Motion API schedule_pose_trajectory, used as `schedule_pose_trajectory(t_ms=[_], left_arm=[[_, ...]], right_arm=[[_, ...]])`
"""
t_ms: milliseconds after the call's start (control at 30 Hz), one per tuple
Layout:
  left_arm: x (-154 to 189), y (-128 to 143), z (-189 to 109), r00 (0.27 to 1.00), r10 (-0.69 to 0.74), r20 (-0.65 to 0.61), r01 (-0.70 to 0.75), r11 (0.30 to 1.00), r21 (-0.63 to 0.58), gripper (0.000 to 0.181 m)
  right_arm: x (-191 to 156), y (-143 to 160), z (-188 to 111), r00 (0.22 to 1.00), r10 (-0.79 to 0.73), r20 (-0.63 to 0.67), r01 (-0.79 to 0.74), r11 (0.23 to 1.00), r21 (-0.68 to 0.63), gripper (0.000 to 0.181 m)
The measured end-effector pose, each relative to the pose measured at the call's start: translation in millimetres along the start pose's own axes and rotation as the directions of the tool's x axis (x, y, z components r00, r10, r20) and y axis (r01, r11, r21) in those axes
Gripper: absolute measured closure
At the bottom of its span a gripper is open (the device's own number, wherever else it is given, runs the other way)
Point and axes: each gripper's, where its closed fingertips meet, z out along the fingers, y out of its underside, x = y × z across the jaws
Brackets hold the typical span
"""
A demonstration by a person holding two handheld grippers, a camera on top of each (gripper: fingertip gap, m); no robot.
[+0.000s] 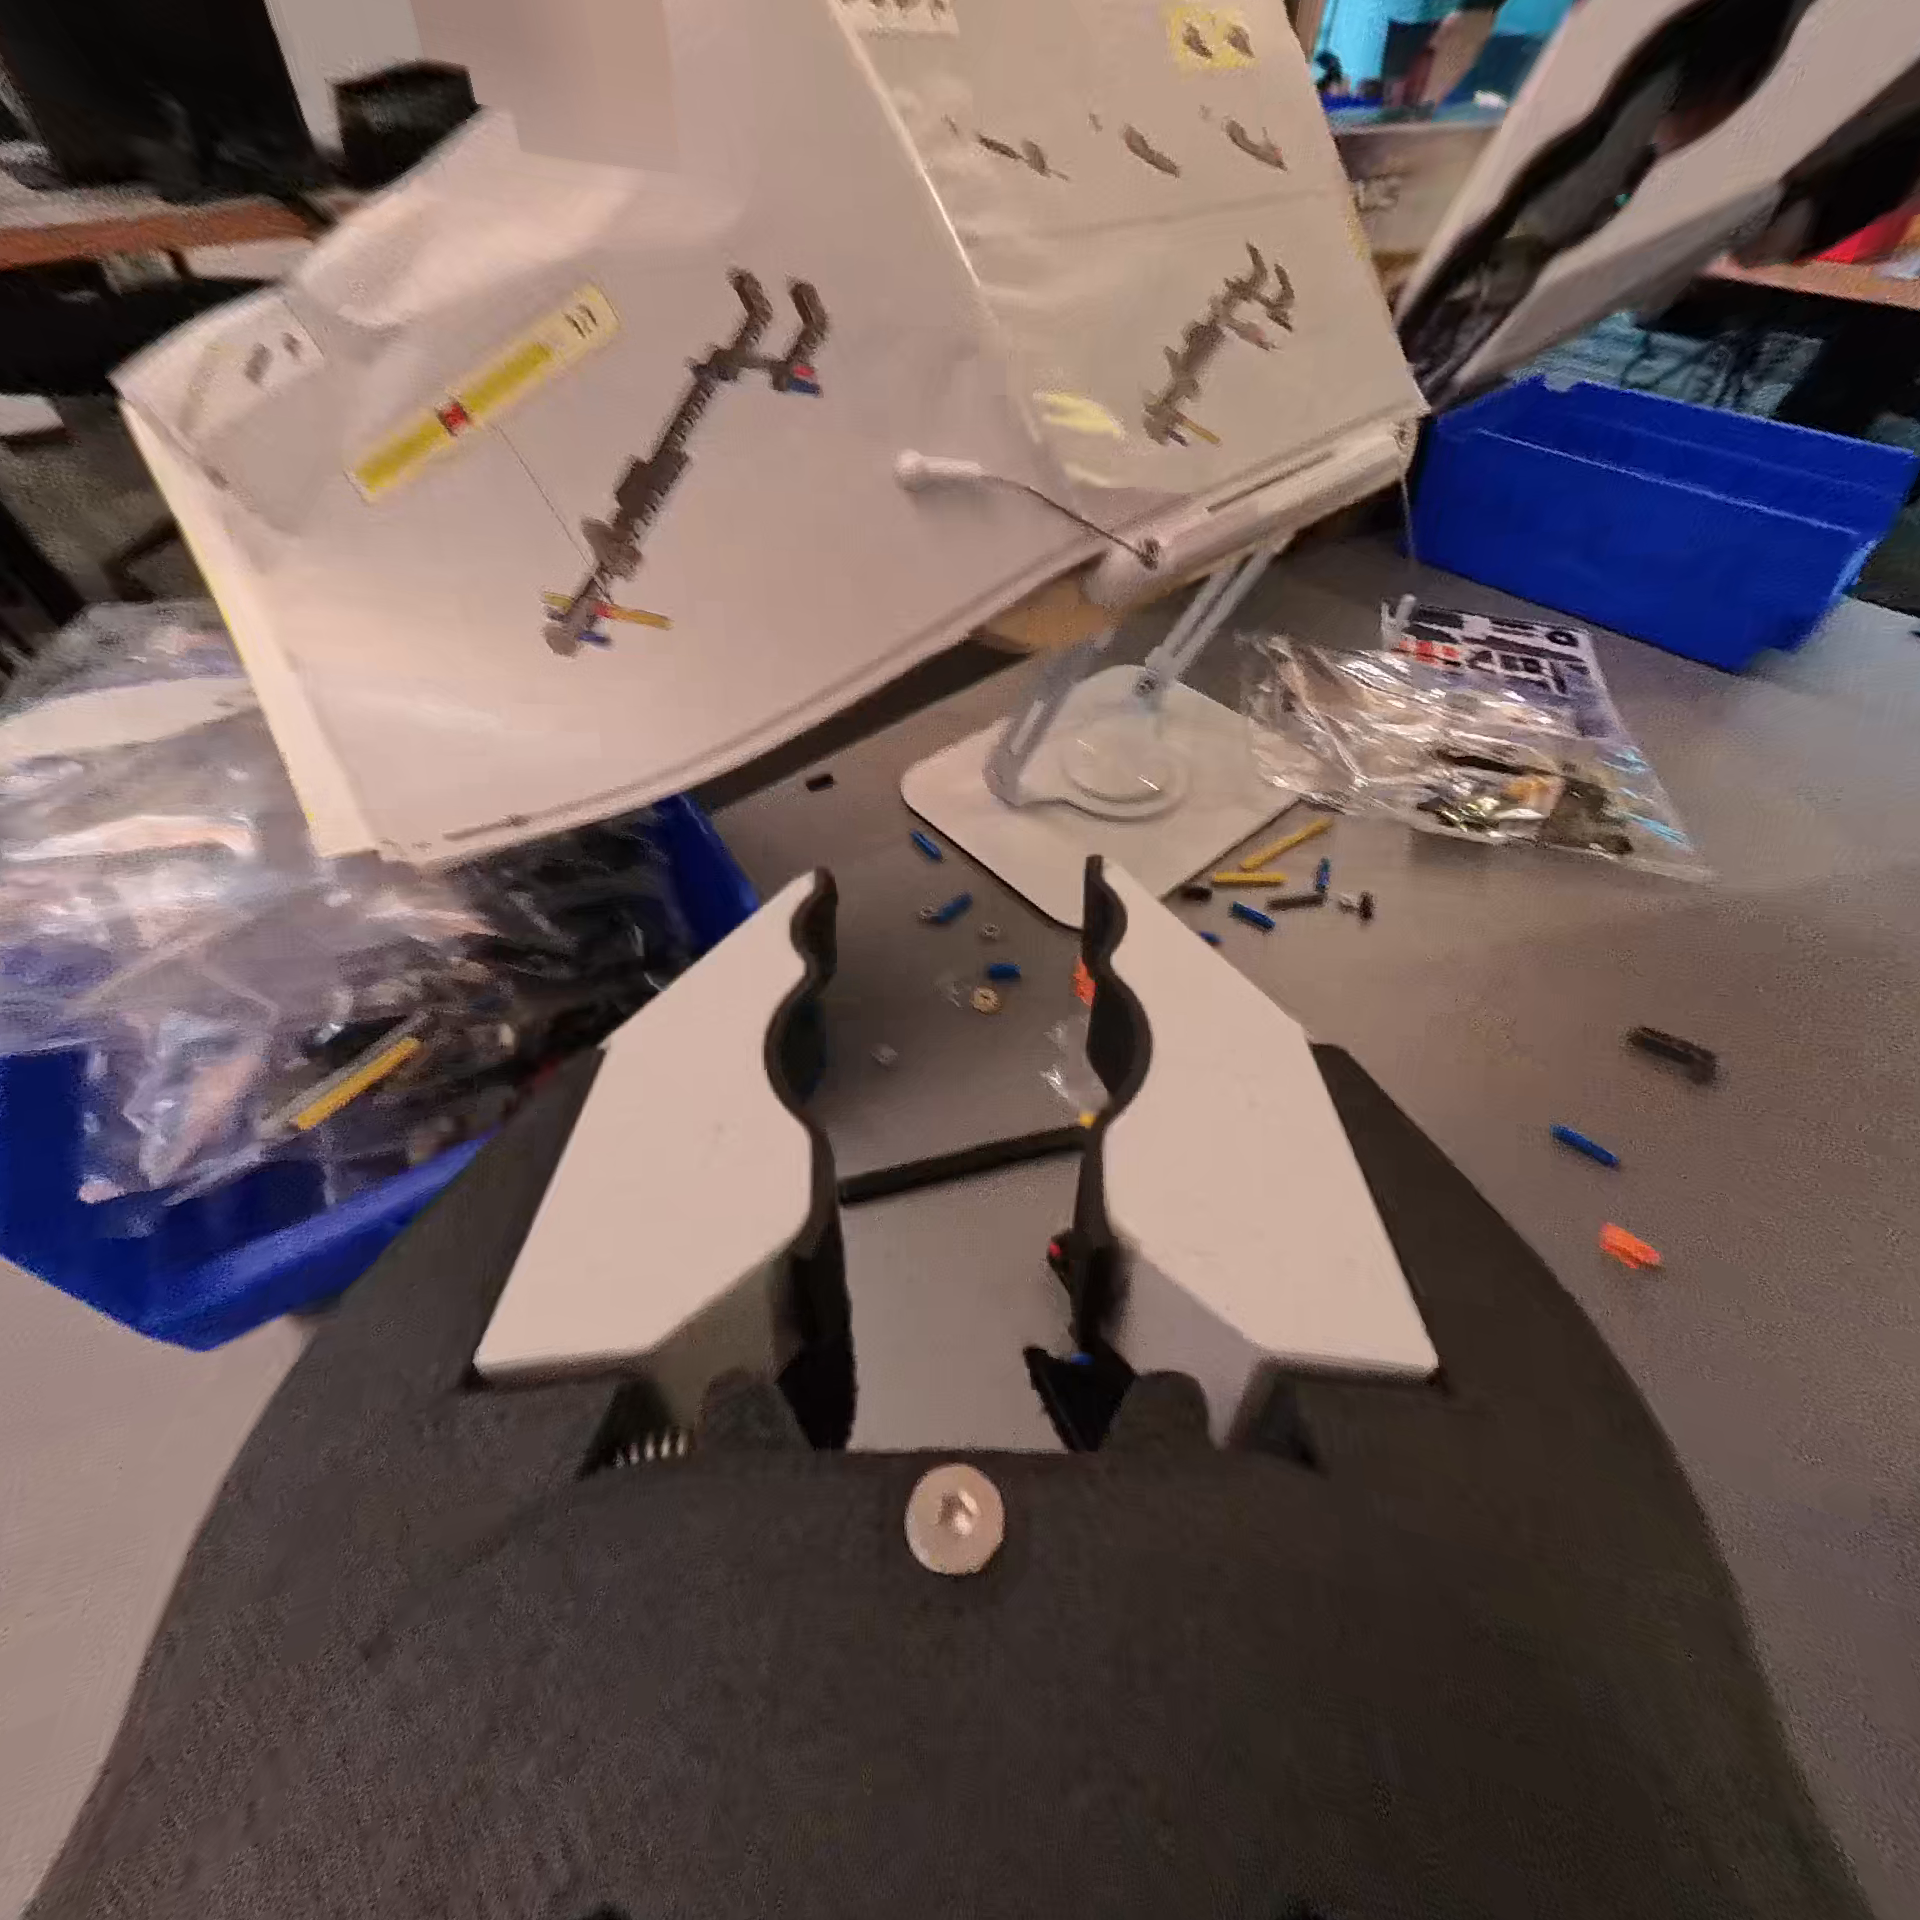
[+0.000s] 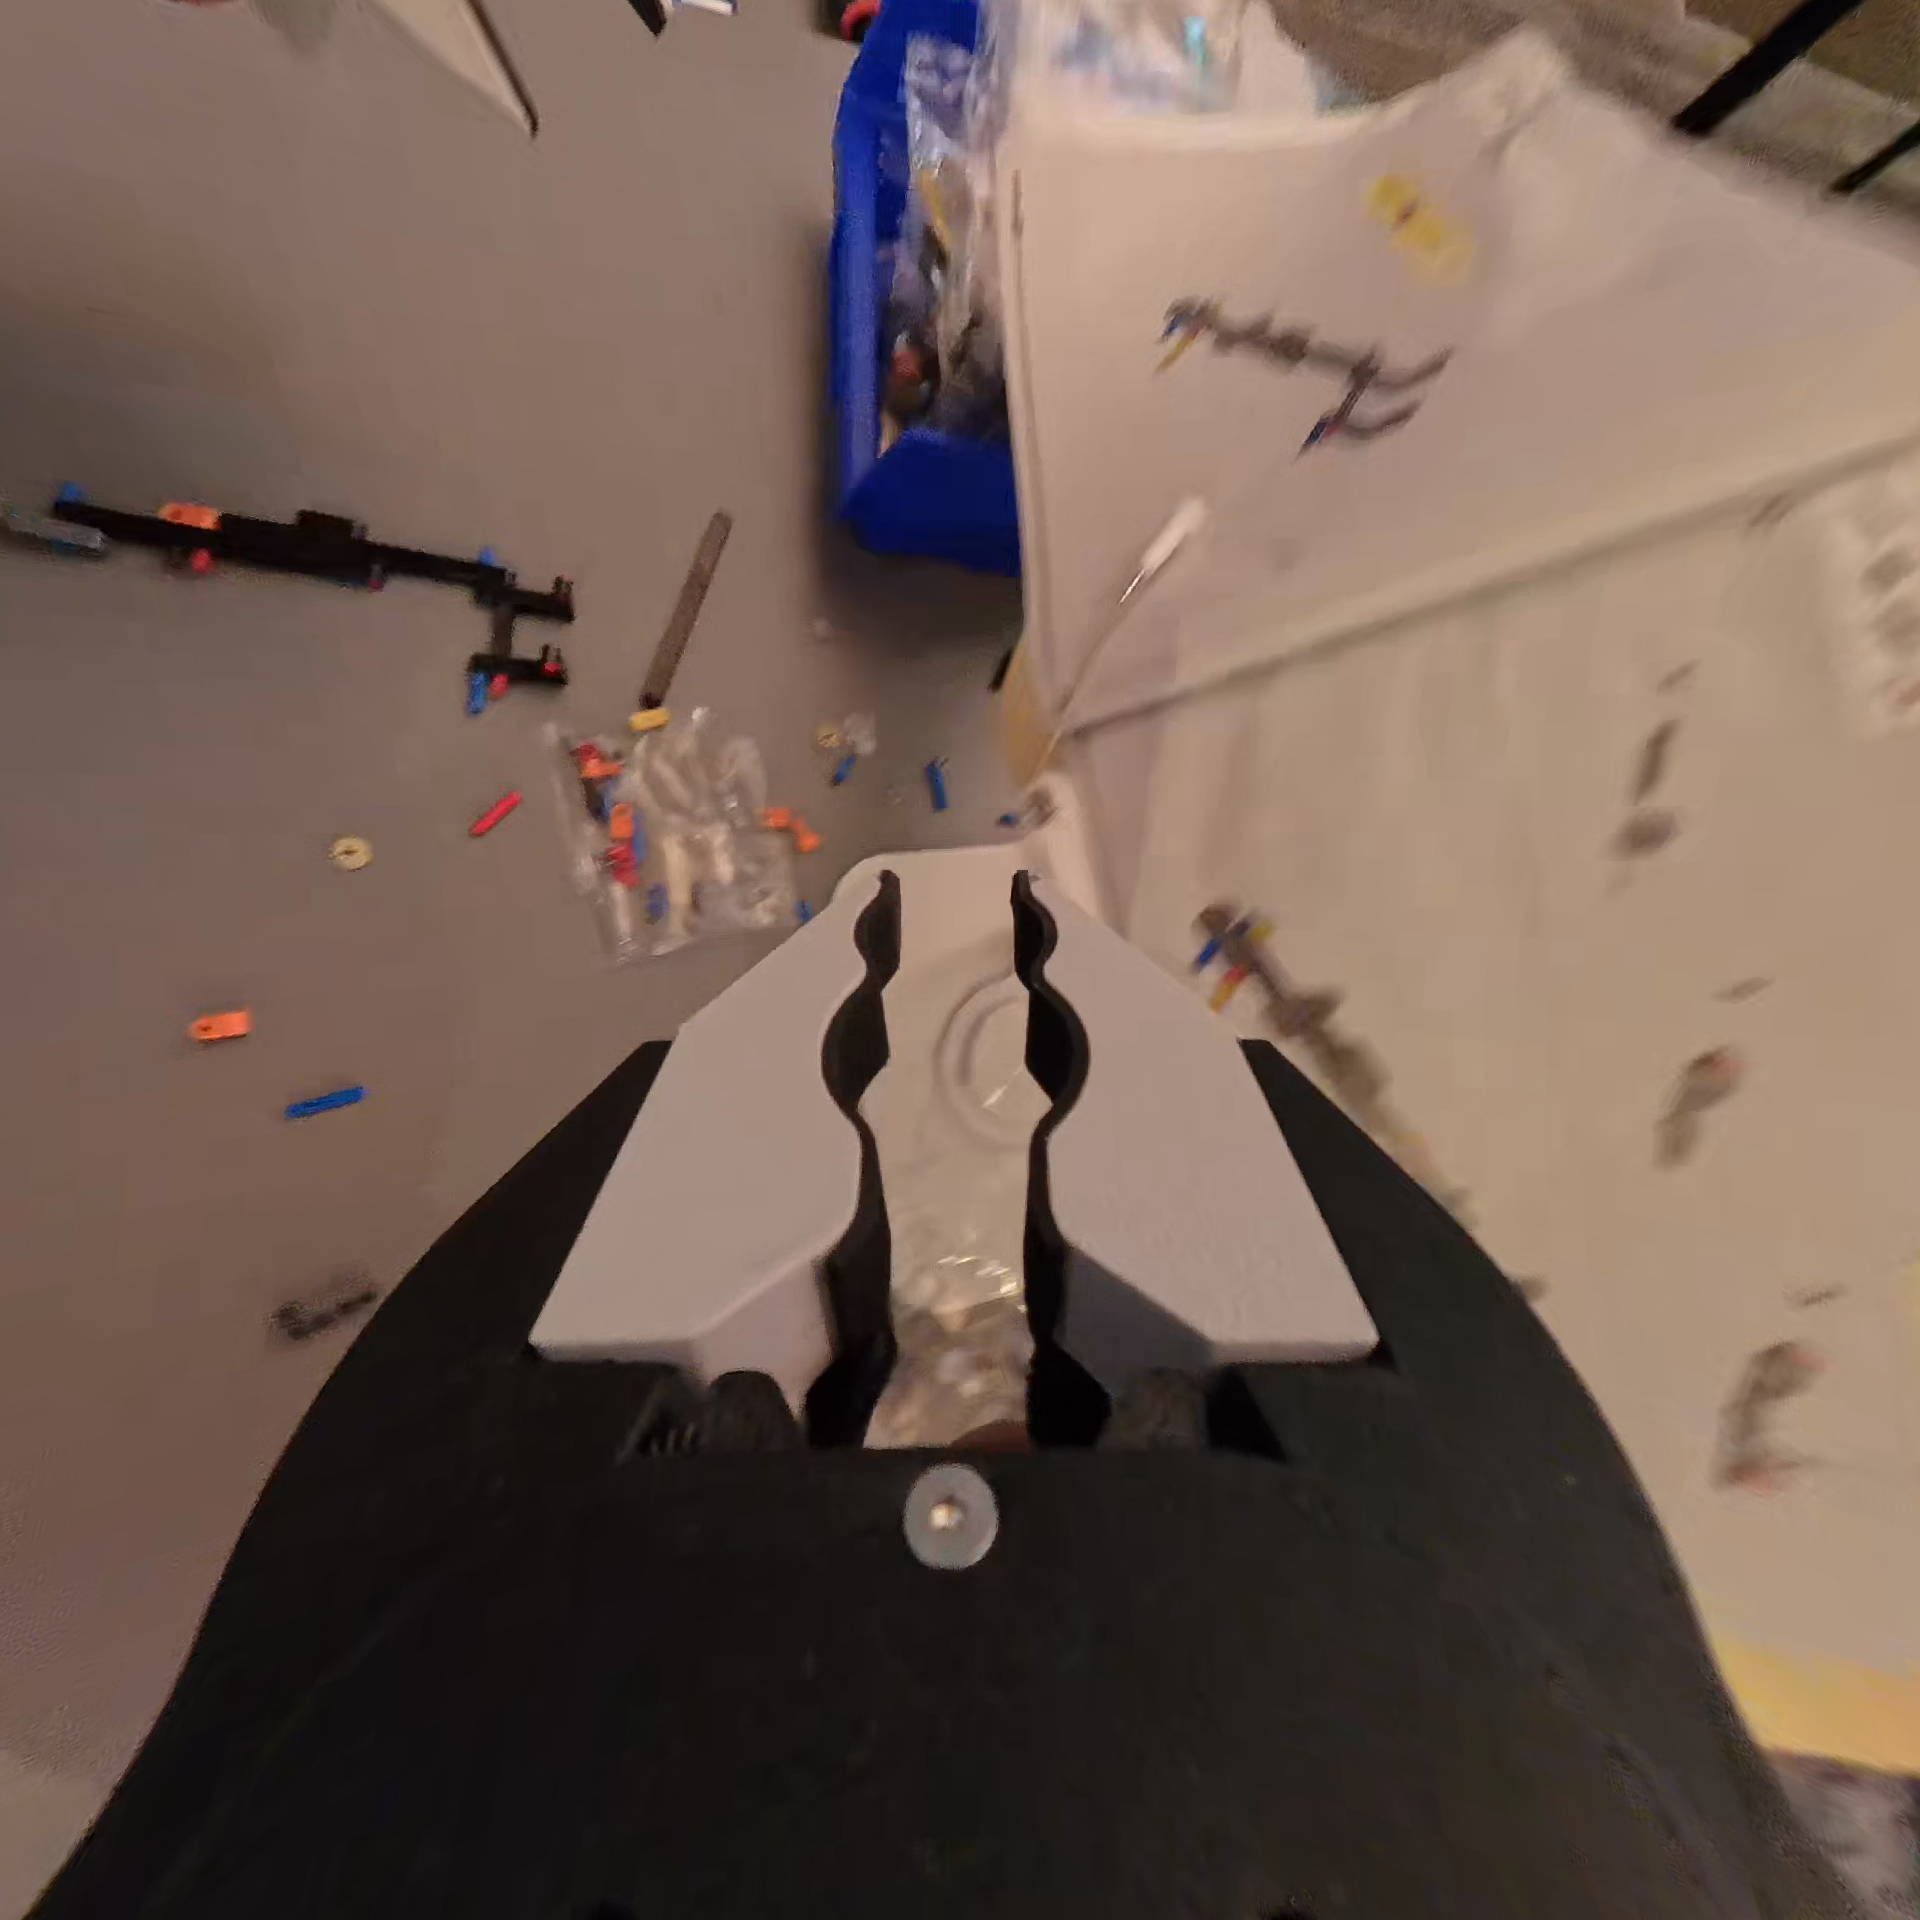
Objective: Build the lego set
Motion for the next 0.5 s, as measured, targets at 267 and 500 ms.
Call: schedule_pose_trajectory(t_ms=[267, 500], left_arm=[[29, 38, -19, 0.996, -0.076, -0.045, 0.072, 0.994, -0.078, 0.153], [47, 84, -44, 0.992, -0.117, 0.041, 0.122, 0.975, -0.186, 0.14]], right_arm=[[-60, 102, 30, 0.983, 0.182, 0.036, -0.181, 0.983, -0.03, 0.166], [-59, 155, 65, 0.978, 0.204, 0.039, -0.201, 0.977, -0.066, 0.161]])
